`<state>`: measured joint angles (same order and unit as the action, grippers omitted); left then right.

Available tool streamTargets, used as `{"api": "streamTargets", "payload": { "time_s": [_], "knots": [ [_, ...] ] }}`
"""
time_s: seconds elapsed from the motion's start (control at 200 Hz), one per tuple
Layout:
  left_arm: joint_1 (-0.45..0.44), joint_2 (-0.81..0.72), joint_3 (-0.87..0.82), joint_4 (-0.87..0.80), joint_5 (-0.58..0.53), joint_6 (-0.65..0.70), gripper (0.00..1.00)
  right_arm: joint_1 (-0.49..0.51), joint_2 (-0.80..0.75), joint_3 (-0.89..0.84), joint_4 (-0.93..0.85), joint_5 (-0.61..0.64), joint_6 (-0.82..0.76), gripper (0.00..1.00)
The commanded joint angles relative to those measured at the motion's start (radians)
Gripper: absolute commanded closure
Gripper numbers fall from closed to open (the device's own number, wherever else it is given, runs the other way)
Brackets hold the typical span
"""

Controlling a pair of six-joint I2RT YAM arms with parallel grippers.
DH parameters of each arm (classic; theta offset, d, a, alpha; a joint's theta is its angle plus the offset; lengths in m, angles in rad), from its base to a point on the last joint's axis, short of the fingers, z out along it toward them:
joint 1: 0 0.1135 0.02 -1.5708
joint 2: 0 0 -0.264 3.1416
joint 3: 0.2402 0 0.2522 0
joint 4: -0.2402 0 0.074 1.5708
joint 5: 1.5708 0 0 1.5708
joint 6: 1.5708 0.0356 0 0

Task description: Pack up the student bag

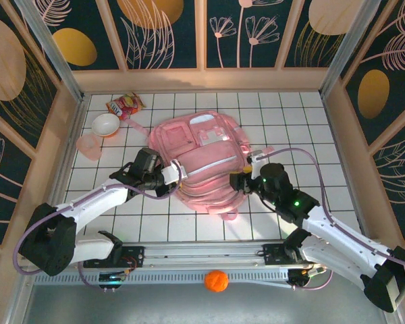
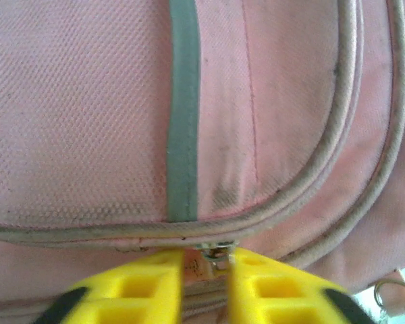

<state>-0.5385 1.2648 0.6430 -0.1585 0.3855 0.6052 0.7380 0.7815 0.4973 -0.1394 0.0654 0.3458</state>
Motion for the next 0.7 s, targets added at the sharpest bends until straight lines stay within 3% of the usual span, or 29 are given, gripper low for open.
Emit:
{"api": "streamTargets", "payload": {
  "time_s": [0.0, 0.11, 0.21, 0.31, 0.42, 0.696],
  "knots": [
    [-0.002, -0.014, 0.006, 0.000, 0.019, -0.037, 0.87, -0.008, -0.011, 0.029, -0.205, 0.114, 0.367, 0.42],
    [-0.001, -0.021, 0.002, -0.002, 0.071, -0.105, 0.90, -0.006, -0.015, -0.007, -0.222, 0.028, 0.563, 0.45],
    [-0.002, -0.028, -0.020, 0.022, 0.102, -0.183, 0.93, 0.011, 0.003, -0.111, -0.027, -0.108, 0.713, 0.50],
    [-0.002, -0.037, -0.037, 0.031, 0.098, -0.244, 0.96, 0.050, 0.037, -0.189, 0.174, -0.131, 0.830, 0.52],
    [-0.003, -0.058, -0.057, 0.064, 0.116, -0.317, 0.97, 0.074, 0.082, -0.189, 0.287, -0.133, 0.863, 0.55],
    [-0.002, -0.081, -0.092, 0.113, 0.078, -0.372, 0.97, 0.122, 0.097, -0.105, 0.316, -0.129, 0.889, 0.54]
  ]
}}
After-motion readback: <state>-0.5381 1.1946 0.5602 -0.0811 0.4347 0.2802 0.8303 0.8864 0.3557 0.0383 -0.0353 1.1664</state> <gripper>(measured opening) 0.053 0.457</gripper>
